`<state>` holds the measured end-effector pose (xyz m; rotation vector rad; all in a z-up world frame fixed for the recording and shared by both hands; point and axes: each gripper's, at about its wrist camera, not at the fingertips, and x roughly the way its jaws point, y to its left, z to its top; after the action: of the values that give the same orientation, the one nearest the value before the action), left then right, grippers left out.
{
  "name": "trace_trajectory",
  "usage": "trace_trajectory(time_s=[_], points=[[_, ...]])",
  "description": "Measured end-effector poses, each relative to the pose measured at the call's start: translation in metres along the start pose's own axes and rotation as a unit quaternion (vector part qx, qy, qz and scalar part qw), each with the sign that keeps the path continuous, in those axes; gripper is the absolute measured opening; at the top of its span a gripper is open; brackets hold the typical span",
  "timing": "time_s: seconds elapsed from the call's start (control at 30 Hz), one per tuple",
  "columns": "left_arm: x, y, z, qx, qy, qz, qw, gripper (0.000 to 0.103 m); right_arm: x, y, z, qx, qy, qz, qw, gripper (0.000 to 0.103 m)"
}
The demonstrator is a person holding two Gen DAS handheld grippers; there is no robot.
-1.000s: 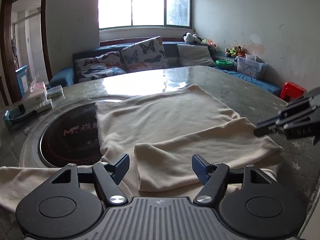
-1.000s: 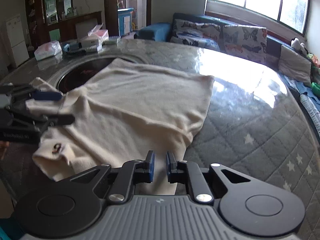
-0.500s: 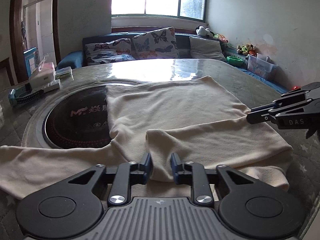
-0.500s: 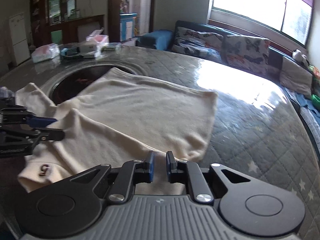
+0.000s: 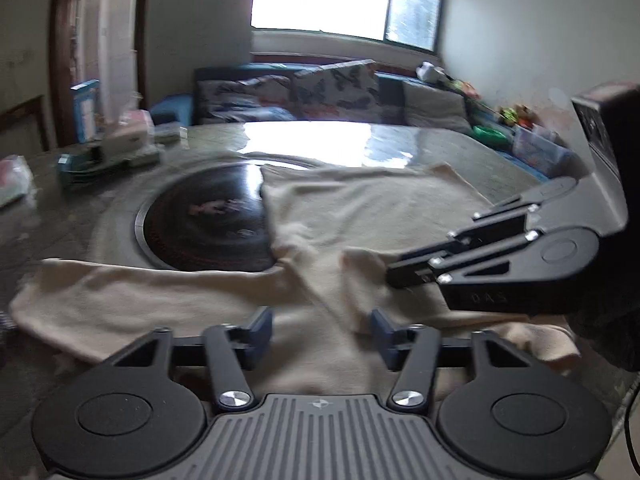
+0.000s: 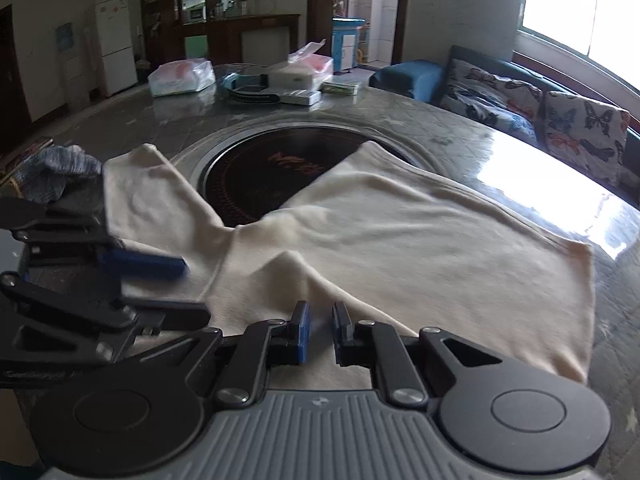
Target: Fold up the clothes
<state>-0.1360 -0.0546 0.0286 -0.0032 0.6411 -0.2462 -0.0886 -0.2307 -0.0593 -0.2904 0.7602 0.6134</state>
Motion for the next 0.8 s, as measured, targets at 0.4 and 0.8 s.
trace_trajectory(time_s=[0.4, 0.8], points=[[-0.011, 0.112, -0.01, -0.137, -0.012, 0.172, 0.9754, 0.073, -0.012, 0.033, 0.009, -0.048, -0.015, 0.015, 0.999, 0.012], [-0.009, 0.154, -0.009, -0.197, -0.031, 0.23, 0.9524, 0.067, -0.023, 0.042, 0.019, -0.057, -0.038, 0.006, 0.998, 0.012]])
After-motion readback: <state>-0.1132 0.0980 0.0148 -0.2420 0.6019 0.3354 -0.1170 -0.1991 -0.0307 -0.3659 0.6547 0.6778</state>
